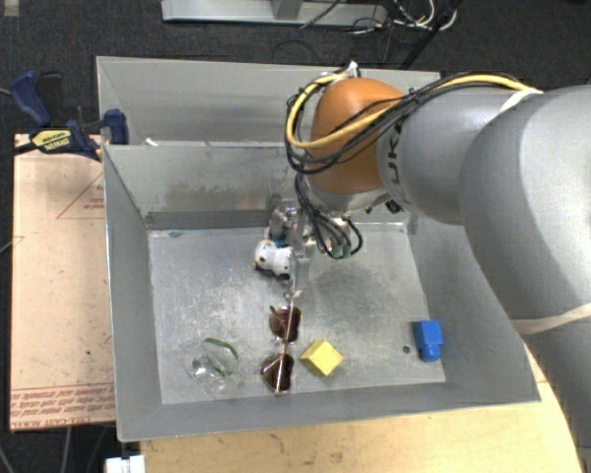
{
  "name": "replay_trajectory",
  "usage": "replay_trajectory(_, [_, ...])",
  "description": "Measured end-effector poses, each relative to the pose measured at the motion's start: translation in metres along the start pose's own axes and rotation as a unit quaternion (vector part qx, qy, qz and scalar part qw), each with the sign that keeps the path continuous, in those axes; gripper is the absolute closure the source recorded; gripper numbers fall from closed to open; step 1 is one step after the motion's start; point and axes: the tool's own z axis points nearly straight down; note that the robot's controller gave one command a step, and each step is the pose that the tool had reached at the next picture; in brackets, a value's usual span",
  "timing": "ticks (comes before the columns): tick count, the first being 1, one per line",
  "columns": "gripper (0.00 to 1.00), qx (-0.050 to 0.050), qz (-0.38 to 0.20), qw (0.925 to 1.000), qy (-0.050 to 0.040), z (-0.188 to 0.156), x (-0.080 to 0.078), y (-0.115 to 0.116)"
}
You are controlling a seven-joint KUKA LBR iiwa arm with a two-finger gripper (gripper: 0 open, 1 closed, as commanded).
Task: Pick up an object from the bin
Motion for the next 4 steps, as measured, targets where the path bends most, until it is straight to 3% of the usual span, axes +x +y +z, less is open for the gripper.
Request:
replay_trajectory(1, [1.00, -0.001, 0.098, 0.9951, -0.0028, -0.003, 0.002, -0.003])
replay_trajectory(3, [1.00, 0.000, 0.098, 0.9952, -0.0008, -0.006, 0.004, -0.003])
replay_trajectory(4, [1.00, 0.001, 0.098, 0.9952, 0.0050, -0.026, 0.006, -0.003])
